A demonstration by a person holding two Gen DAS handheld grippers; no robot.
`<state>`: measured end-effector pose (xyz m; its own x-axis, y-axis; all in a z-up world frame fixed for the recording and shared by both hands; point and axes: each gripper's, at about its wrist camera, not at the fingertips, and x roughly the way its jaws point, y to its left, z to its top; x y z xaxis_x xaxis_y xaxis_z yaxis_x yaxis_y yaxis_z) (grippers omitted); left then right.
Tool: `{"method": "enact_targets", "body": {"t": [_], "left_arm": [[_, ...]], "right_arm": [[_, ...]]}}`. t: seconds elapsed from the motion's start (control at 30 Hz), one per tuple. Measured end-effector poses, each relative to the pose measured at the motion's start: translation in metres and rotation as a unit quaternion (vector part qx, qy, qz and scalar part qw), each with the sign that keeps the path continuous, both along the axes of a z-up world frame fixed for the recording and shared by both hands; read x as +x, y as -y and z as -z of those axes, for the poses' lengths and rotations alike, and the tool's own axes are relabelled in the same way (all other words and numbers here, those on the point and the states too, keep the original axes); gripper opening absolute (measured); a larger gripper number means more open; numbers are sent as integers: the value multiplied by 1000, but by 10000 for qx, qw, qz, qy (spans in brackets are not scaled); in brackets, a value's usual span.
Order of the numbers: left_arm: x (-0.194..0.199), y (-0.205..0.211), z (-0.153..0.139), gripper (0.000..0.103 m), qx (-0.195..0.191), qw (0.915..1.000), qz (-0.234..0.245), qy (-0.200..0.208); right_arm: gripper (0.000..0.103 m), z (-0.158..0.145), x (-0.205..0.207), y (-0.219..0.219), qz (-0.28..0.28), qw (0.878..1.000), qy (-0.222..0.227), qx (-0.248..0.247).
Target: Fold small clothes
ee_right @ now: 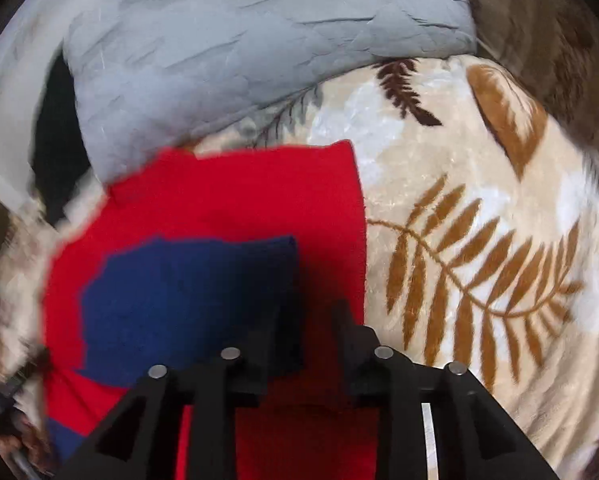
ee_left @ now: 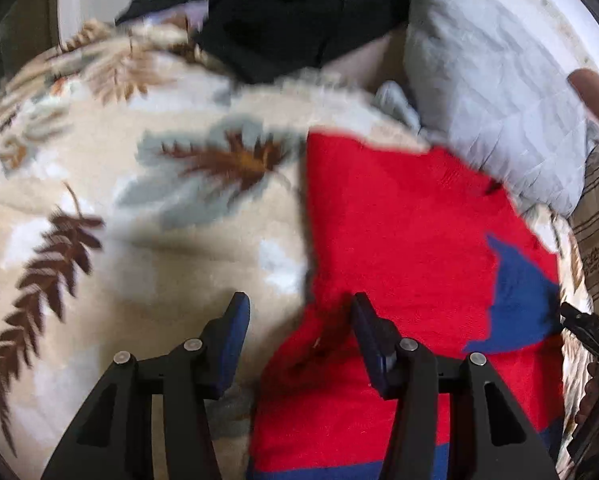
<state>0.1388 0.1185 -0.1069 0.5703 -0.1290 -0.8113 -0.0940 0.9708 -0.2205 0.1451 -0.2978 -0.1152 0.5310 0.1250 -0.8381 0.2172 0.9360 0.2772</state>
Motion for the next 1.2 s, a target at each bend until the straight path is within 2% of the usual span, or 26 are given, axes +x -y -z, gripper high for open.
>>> {"method": "enact_targets", "body": {"t": [0.07,0.17,0.23,0.3,0.33,0.37,0.43,0.47,0.5,0.57,0.77,0.93,1.0,1.1,1.2], "left_arm": [[-1,4,-13,53,53,9996,41,279],[4,14,-22,54,-78,9986,208,476],[11,24,-17,56,-41,9985,349,429],[23,32,2,56,141,9992,352,127],[29,33,14,57,354,9990,215,-177],[34,28,26,59,295,9987,68,-408],[29,23,18,59,184,9993,0,-325],[26,22,12,59,213,9992,-2,-327],[20,19,5,59,209,9997,33,-150],[11,14,-2,59,368,9993,53,-59],[-65,-28,-14,61,-233,9995,222,-68],[-150,-50,-3,62,-783,9955,382,-371],[-182,-54,3,62,-984,9932,377,-492],[-217,-51,12,62,-1277,9887,362,-699],[-241,-42,13,62,-1338,9874,415,-740]], "right_arm": [[99,-14,-8,6,150,9994,304,-8],[99,-43,-16,1,-44,9933,958,640],[99,-54,-13,-11,-542,9821,1224,1327],[99,-50,-4,-24,-968,9693,1238,1890],[99,-37,4,-26,-1049,9675,1104,2020],[98,-16,15,-23,-921,9724,782,1998],[93,24,25,-3,-256,9780,56,2067],[89,23,16,9,-80,9701,314,2405],[90,17,11,11,-94,9679,454,2469],[91,-2,-6,12,-262,9708,757,2263],[91,-17,-81,31,-309,9747,844,2047],[91,-5,-174,49,-440,9707,456,2319],[91,2,-212,55,-341,9645,361,2592],[91,10,-246,53,-297,9615,255,2721],[89,19,-265,44,-375,9556,99,2921]]}}
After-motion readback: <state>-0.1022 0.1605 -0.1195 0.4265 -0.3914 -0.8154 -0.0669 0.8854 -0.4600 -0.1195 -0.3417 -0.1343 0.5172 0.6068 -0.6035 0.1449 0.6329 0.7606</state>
